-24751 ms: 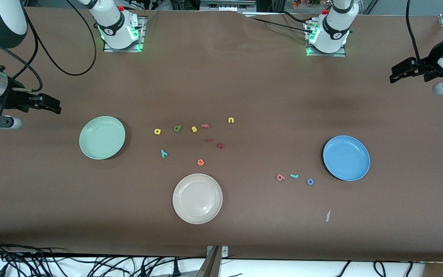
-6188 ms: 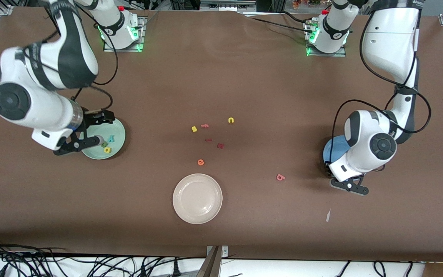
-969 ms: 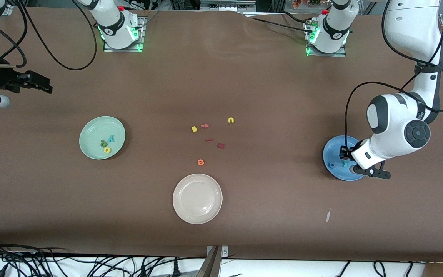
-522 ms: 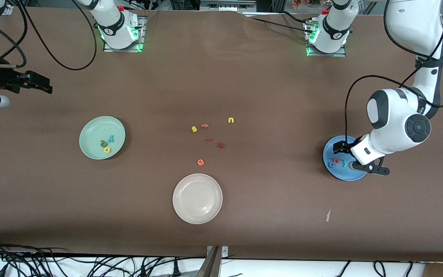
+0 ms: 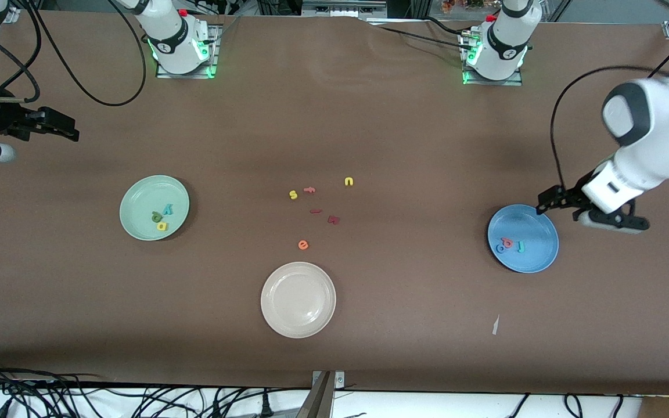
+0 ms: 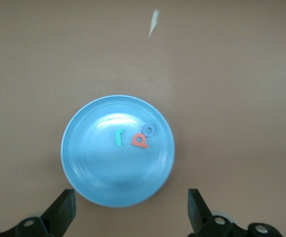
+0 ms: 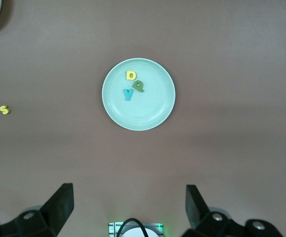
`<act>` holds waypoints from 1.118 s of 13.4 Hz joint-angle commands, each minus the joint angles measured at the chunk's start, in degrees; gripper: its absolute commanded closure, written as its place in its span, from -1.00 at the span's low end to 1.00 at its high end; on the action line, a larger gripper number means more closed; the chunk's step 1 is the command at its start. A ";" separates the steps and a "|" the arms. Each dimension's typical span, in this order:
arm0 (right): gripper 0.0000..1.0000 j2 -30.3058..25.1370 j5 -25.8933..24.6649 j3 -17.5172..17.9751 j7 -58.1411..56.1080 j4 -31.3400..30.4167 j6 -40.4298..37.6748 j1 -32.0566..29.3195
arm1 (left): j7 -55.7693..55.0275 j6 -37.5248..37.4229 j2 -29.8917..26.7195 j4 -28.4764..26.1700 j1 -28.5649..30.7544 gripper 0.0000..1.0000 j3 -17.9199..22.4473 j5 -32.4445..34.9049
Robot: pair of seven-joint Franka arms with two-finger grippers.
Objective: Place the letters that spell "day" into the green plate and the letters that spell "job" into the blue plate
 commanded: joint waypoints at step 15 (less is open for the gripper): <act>-1.00 0.23 0.16 0.15 0.44 0.80 -0.24 -0.36 | -19.63 -48.65 -7.64 28.72 8.22 -1.00 -11.03 13.98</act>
